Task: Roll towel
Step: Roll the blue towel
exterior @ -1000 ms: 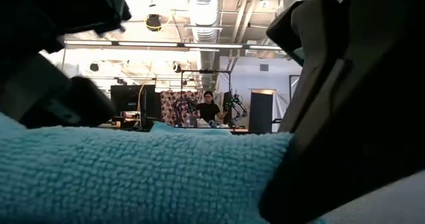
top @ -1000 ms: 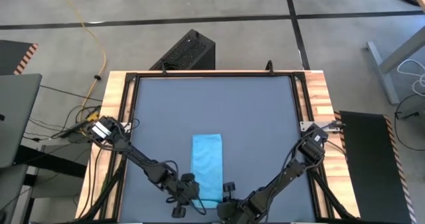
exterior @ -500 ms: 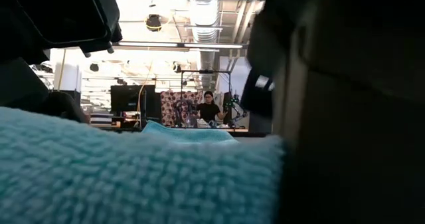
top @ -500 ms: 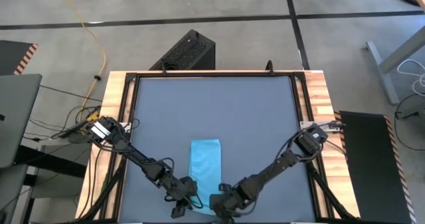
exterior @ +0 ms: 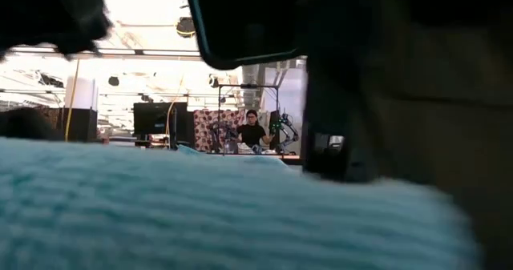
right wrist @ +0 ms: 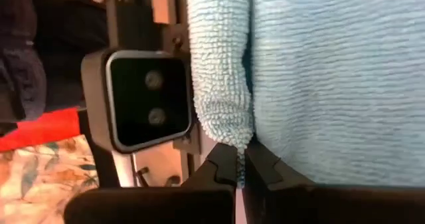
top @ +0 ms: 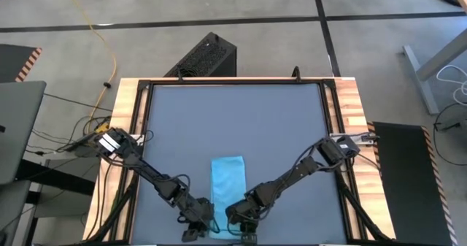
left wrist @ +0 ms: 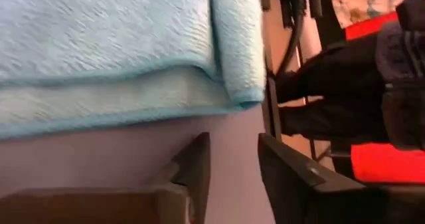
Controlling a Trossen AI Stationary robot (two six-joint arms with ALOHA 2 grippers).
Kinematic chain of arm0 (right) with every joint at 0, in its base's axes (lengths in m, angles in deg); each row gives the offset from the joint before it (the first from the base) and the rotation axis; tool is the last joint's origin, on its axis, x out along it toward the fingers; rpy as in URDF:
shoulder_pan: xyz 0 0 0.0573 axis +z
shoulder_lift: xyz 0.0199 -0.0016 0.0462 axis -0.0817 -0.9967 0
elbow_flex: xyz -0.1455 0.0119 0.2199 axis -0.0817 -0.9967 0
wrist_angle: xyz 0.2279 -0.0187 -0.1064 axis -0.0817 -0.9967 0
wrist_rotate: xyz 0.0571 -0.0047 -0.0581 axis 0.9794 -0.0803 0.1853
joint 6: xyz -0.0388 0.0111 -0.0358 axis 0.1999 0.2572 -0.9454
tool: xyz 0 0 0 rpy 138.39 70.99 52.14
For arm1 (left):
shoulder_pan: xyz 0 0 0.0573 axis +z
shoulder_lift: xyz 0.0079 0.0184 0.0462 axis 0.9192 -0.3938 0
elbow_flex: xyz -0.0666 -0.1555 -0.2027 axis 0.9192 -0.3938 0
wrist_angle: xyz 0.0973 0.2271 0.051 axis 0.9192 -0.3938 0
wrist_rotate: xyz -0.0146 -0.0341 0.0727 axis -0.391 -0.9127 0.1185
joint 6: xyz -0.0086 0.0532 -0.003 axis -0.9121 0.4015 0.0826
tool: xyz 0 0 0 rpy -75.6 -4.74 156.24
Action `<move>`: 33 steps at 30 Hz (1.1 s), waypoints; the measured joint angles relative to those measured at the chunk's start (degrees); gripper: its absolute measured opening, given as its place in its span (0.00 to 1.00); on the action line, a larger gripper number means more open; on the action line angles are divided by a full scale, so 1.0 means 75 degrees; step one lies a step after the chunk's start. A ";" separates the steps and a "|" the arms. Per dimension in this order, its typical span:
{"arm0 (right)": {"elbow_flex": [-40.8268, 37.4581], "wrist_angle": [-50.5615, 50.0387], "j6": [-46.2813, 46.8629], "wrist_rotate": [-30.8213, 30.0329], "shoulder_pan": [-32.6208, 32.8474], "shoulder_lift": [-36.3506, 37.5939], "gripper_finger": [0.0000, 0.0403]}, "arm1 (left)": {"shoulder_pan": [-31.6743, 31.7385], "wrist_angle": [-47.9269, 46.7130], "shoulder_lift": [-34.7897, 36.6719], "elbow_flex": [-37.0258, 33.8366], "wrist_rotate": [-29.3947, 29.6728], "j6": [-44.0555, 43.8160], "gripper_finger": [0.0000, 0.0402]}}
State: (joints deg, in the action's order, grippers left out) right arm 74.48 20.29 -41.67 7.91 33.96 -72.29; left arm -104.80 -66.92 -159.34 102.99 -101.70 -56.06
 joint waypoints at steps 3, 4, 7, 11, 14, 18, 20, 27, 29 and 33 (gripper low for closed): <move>0.0000 0.0116 0.0244 -0.0002 -0.0123 0.0000 0.06 | -0.0138 -0.0152 0.0201 -0.0035 0.0102 0.0135 0.32; 0.0000 0.0142 0.0331 -0.0005 -0.0153 0.0000 0.06 | -0.0202 -0.0257 0.0318 -0.0042 0.0321 0.0329 0.32; 0.0000 0.0194 0.0560 -0.0016 -0.0210 0.0000 0.06 | -0.0385 -0.0345 0.0667 -0.0022 0.1523 0.1146 0.31; 0.0000 0.0218 0.0805 -0.0060 -0.0209 0.0000 0.06 | -0.0592 -0.0188 0.0731 -0.0025 0.3202 0.2481 0.30; 0.0000 0.0283 0.0926 -0.0080 -0.0211 0.0000 0.06 | -0.0663 -0.0050 0.0733 0.0063 0.3873 0.3478 0.30; 0.0000 0.0338 0.0970 -0.0153 -0.0229 0.0000 0.06 | -0.0648 -0.0131 0.0733 0.0262 0.4012 0.4429 0.30; 0.0000 0.0344 0.1022 -0.0159 -0.0266 0.0000 0.06 | -0.0648 -0.0110 0.0740 0.0383 0.4031 0.4786 0.30; 0.0000 0.0395 0.1109 -0.0177 -0.0452 0.0006 0.06 | -0.0613 -0.0443 0.0649 0.0485 0.3629 0.5291 0.30; 0.0000 0.0411 0.1109 -0.0180 -0.0491 0.0006 0.06 | -0.0607 -0.0830 0.0611 0.0479 0.3636 0.5313 0.30; 0.0000 0.0430 0.1112 -0.0190 -0.0532 0.0009 0.06 | -0.0607 -0.1326 0.0541 0.0475 0.3987 0.5225 0.30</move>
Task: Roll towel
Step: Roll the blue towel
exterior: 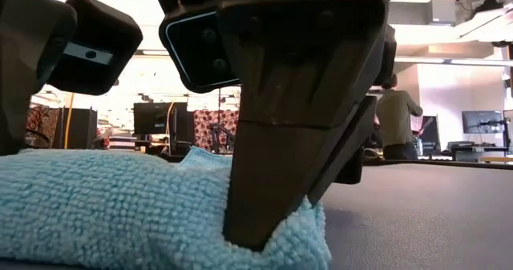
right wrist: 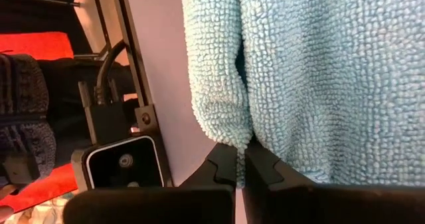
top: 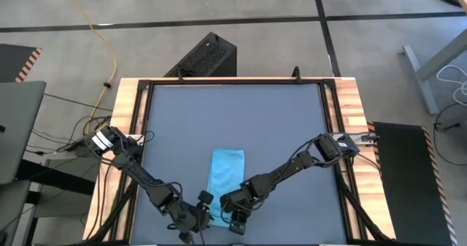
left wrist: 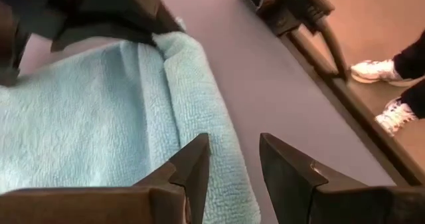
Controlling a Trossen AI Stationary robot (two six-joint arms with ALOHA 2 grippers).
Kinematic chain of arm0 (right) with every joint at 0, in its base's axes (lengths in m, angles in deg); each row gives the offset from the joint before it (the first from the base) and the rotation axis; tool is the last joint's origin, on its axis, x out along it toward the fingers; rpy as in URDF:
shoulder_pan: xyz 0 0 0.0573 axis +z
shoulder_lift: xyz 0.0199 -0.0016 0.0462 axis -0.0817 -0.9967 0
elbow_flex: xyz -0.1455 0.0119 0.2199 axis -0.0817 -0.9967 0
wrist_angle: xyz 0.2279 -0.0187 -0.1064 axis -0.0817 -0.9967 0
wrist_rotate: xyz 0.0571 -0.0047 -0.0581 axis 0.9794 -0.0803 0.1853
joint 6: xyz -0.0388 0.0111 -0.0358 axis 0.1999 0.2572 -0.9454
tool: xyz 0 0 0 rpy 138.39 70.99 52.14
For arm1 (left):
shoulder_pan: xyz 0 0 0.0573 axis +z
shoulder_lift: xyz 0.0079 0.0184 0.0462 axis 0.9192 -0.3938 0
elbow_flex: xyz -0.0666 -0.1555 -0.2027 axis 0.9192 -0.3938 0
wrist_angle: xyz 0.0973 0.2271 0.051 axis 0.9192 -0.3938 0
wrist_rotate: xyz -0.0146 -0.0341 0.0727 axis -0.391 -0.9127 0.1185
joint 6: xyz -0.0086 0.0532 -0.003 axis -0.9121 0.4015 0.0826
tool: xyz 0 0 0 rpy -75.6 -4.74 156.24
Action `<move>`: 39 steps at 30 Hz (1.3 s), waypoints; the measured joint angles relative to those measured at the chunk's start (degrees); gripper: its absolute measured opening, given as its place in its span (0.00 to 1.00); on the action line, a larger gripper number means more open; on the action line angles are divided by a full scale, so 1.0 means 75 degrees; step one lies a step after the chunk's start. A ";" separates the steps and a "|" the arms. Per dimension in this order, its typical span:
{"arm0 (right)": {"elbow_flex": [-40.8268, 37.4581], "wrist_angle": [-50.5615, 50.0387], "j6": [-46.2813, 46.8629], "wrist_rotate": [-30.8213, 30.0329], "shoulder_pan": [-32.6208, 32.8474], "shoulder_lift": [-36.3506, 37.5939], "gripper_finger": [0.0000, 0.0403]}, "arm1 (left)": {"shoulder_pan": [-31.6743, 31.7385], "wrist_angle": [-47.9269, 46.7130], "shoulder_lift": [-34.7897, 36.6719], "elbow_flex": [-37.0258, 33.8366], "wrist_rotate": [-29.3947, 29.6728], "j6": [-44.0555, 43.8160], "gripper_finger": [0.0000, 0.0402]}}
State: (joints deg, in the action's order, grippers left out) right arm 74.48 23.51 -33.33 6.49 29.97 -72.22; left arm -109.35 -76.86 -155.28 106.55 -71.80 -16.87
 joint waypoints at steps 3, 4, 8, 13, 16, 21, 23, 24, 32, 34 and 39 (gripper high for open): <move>0.0003 0.0025 0.0000 -0.0061 0.0003 0.0003 0.06 | 0.0027 -0.0011 0.0000 0.0001 0.0086 -0.0095 0.30; 0.0003 0.0031 -0.0003 -0.0074 0.0003 0.0003 0.06 | 0.0029 -0.0009 0.0000 0.0001 0.0047 -0.0069 0.30; 0.0003 0.0048 0.0035 -0.0068 -0.0043 0.0003 0.06 | 0.0029 -0.0075 -0.0152 0.0008 -0.0006 -0.0166 0.30; 0.0003 0.0248 0.0194 -0.0071 -0.0149 0.0003 0.06 | 0.0023 -0.0131 -0.0550 0.0013 0.0055 -0.0760 0.30; 0.0003 0.0354 0.0205 -0.0066 -0.0147 0.0003 0.07 | 0.0026 -0.0224 -0.0595 0.0010 0.0270 -0.1327 0.30; 0.0003 0.0300 0.0562 0.0053 -0.0086 0.0003 0.11 | 0.0068 -0.0472 -0.0595 0.0010 0.0181 -0.1902 0.23; 0.0003 0.0264 0.0722 0.0188 -0.0051 0.0003 0.13 | 0.0077 -0.0663 -0.0588 0.0025 0.0052 -0.2181 0.16; 0.0003 0.0242 0.0815 0.0218 -0.0026 0.0003 0.13 | 0.0091 -0.0758 -0.0580 0.0030 -0.0046 -0.2306 0.11; 0.0015 0.0137 0.0937 0.0354 0.0058 0.0030 0.15 | 0.0368 -0.0889 -0.0576 0.0054 -0.1196 -0.2852 0.01; 0.0015 0.0057 0.0824 0.0348 0.0058 0.0103 0.15 | 0.0468 -0.0894 -0.0585 0.0147 -0.1726 -0.2893 0.00; 0.0017 -0.0324 0.0701 -0.0142 0.0067 0.0371 0.15 | 0.0761 -0.0994 -0.0612 0.0345 -0.2709 -0.3010 0.00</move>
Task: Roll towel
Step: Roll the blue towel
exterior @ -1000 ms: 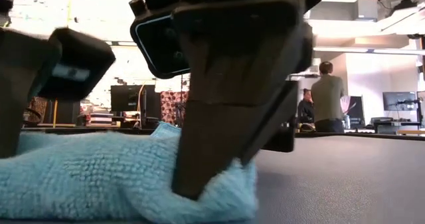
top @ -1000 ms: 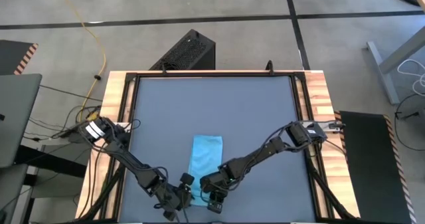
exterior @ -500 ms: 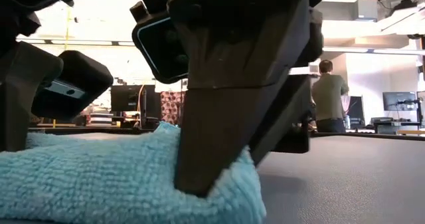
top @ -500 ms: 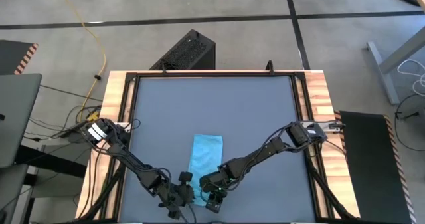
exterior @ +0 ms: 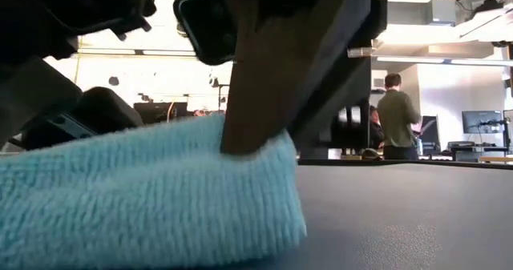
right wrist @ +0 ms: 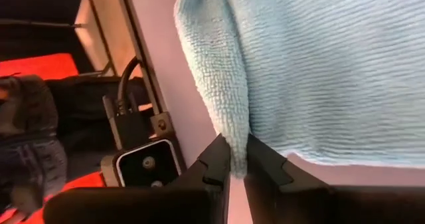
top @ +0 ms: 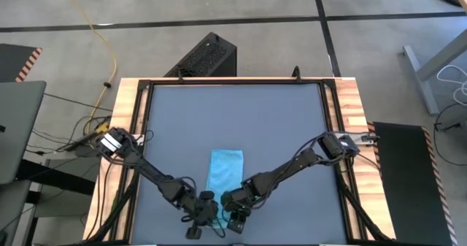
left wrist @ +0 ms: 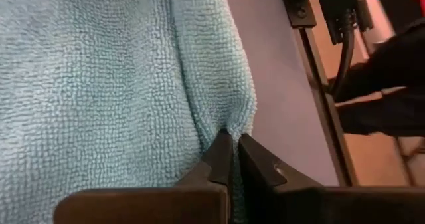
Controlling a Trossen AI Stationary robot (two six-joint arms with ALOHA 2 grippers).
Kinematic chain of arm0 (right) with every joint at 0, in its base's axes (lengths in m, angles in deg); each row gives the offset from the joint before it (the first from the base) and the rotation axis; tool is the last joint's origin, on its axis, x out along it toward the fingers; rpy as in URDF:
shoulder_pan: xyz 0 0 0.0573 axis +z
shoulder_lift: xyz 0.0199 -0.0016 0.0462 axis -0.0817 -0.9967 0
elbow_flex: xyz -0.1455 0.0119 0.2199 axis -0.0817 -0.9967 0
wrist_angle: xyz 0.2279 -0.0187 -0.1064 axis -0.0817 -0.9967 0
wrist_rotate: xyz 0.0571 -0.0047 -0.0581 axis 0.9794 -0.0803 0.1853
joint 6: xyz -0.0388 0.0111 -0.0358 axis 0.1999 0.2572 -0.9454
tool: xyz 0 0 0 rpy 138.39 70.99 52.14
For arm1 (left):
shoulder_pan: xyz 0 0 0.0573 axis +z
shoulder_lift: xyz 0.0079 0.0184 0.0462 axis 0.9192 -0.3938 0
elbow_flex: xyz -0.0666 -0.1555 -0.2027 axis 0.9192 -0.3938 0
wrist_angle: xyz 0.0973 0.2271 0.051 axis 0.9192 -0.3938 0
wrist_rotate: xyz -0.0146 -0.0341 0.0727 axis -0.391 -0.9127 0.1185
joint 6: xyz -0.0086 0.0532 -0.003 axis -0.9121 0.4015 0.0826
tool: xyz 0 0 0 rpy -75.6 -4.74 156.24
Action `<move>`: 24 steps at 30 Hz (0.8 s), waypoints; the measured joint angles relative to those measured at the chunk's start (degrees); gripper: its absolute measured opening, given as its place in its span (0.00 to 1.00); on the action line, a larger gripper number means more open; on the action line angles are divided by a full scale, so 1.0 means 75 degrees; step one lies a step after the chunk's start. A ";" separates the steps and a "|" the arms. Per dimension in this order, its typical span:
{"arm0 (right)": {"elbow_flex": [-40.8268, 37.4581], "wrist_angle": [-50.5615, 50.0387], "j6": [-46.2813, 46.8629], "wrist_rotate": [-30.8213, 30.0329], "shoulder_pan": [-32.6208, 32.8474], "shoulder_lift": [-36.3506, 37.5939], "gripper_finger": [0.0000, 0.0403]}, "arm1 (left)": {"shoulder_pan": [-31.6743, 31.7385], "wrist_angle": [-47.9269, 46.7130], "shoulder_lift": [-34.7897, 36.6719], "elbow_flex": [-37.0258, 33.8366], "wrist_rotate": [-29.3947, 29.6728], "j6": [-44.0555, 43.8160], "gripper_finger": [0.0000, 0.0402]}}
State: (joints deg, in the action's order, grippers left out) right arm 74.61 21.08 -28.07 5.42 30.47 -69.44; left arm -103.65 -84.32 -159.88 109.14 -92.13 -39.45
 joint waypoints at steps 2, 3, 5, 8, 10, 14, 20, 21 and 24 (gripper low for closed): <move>0.0000 -0.0161 -0.0049 -0.0163 -0.0002 0.0133 0.15 | 0.0135 -0.0016 -0.0008 0.0046 -0.0278 -0.0104 0.00; 0.0000 -0.0225 -0.0051 -0.0218 -0.0001 0.0216 0.15 | 0.0192 0.0000 -0.0011 0.0044 -0.0423 -0.0166 0.00; 0.0000 -0.0413 -0.0023 -0.0229 0.0040 0.0365 0.15 | 0.0324 0.0027 -0.0017 0.0044 -0.0735 -0.0295 0.00; 0.0000 -0.0814 0.0118 -0.0224 0.0201 0.0451 0.15 | 0.0485 0.0044 -0.0020 0.0041 -0.1175 -0.0368 0.00; -0.0002 -0.1150 0.0099 -0.0262 0.0310 0.0451 0.15 | 0.0570 0.0083 -0.0020 0.0041 -0.1312 -0.0377 0.00; -0.0003 -0.1470 -0.0071 -0.0885 0.0510 0.0451 0.15 | 0.0669 0.0166 -0.0020 0.0041 -0.1502 -0.0485 0.00; 0.0003 -0.0450 -0.1357 -0.3336 0.1393 0.0665 0.15 | 0.0920 0.0391 -0.0020 0.0030 -0.1998 -0.0708 0.00; 0.0003 -0.0307 -0.1817 -0.3696 0.1573 0.0666 0.15 | 0.0965 0.0442 -0.0020 0.0030 -0.2059 -0.0733 0.00; -0.0003 -0.0131 -0.2972 -0.5066 0.2131 0.0624 0.15 | 0.1064 0.0569 -0.0020 0.0021 -0.2244 -0.0770 0.00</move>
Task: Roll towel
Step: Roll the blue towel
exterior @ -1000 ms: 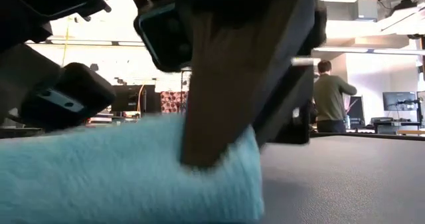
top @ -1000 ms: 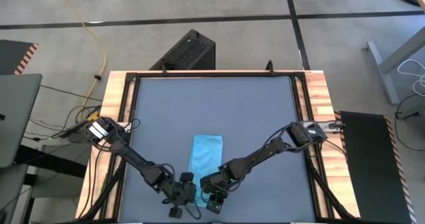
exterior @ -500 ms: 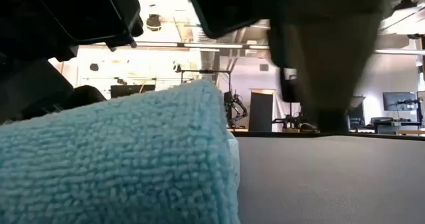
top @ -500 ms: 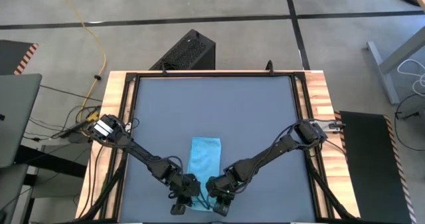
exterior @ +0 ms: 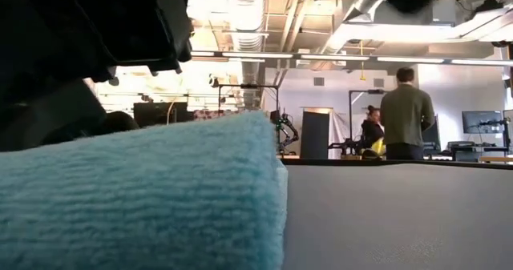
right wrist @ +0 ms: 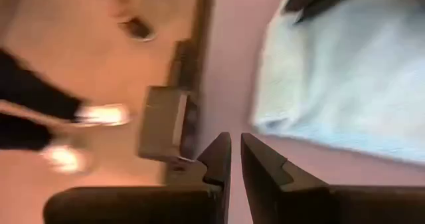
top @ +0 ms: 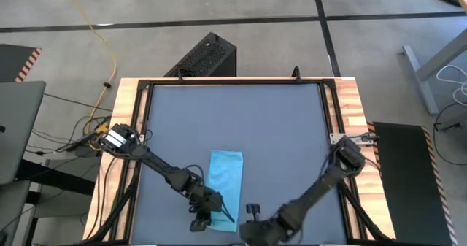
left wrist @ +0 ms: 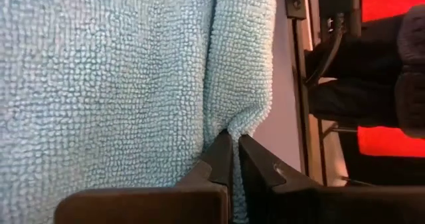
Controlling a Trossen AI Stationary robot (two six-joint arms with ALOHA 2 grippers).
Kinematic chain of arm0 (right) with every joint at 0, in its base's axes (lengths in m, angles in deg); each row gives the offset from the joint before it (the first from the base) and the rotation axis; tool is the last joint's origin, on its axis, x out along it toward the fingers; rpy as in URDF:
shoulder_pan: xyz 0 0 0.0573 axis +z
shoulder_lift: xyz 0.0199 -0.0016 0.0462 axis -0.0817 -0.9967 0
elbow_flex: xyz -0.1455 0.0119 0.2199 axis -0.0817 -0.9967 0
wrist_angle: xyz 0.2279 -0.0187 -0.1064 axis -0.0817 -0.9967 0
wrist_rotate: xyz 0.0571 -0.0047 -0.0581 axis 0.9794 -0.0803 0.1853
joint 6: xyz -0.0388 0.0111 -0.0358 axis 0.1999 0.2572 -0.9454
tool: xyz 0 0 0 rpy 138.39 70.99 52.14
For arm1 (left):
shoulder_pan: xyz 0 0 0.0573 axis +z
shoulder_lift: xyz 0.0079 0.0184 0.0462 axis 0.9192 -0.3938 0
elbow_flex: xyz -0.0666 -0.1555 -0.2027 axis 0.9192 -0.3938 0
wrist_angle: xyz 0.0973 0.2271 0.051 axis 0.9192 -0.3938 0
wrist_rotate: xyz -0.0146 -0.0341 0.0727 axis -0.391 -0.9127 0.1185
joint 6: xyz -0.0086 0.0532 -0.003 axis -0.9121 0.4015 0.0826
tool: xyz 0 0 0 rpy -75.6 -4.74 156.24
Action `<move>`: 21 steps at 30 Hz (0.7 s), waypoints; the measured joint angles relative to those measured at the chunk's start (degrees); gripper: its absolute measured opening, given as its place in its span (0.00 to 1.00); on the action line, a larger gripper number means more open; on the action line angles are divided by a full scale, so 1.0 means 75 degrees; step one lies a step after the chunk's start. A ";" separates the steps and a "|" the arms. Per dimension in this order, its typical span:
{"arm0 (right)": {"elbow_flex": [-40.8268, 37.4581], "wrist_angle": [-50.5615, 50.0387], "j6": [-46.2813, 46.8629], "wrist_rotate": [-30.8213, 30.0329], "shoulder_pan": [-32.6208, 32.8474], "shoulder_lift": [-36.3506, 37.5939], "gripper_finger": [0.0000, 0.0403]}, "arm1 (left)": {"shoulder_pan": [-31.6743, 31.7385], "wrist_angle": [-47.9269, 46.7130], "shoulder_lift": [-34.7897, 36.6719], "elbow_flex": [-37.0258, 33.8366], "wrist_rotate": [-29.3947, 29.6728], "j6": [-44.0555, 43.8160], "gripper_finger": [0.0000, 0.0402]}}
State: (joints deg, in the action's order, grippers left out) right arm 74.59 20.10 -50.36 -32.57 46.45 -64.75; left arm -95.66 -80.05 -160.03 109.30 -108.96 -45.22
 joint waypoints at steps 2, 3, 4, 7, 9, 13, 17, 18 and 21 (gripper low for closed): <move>-0.0003 -0.0085 -0.0482 -0.0960 0.0222 -0.0001 0.16 | 0.0044 0.0057 0.0000 0.0000 -0.0042 0.0003 0.00; -0.0003 -0.0092 -0.0610 -0.1339 0.0289 0.0001 0.16 | 0.0065 0.0055 0.0000 0.0000 -0.0081 0.0003 0.00; -0.0003 -0.0104 -0.0678 -0.1614 0.0322 0.0004 0.17 | 0.0081 0.0057 0.0000 0.0000 -0.0120 0.0003 0.00; -0.0003 0.0062 -0.0754 -0.1643 0.0283 0.0001 0.22 | 0.0119 0.0071 0.0000 0.0000 -0.0205 0.0003 0.00; 0.0006 0.0156 -0.0776 -0.1336 0.0166 -0.0079 0.28 | 0.0134 0.0072 0.0000 0.0000 -0.0211 0.0003 0.00; -0.0013 0.0435 -0.1476 -0.1013 0.0018 -0.0301 0.40 | 0.0185 0.0124 0.0003 0.0005 -0.0368 0.0006 0.00; 0.0002 0.0732 -0.2004 -0.1015 -0.0008 -0.0519 0.48 | 0.0201 0.0298 0.0004 0.0010 -0.0378 0.0009 0.00; 0.0009 0.0753 -0.2009 -0.1038 -0.0039 -0.0571 0.49 | 0.0203 0.0294 0.0009 0.0012 -0.0378 0.0009 0.00; -0.0014 0.0758 -0.2048 -0.1095 -0.0048 -0.0708 0.51 | 0.0203 0.0274 0.0009 0.0012 -0.0340 0.0050 0.00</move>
State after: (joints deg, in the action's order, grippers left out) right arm 74.48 25.79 -65.72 -40.78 46.09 -70.06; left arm -94.14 -78.00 -159.96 109.38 -111.51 -44.85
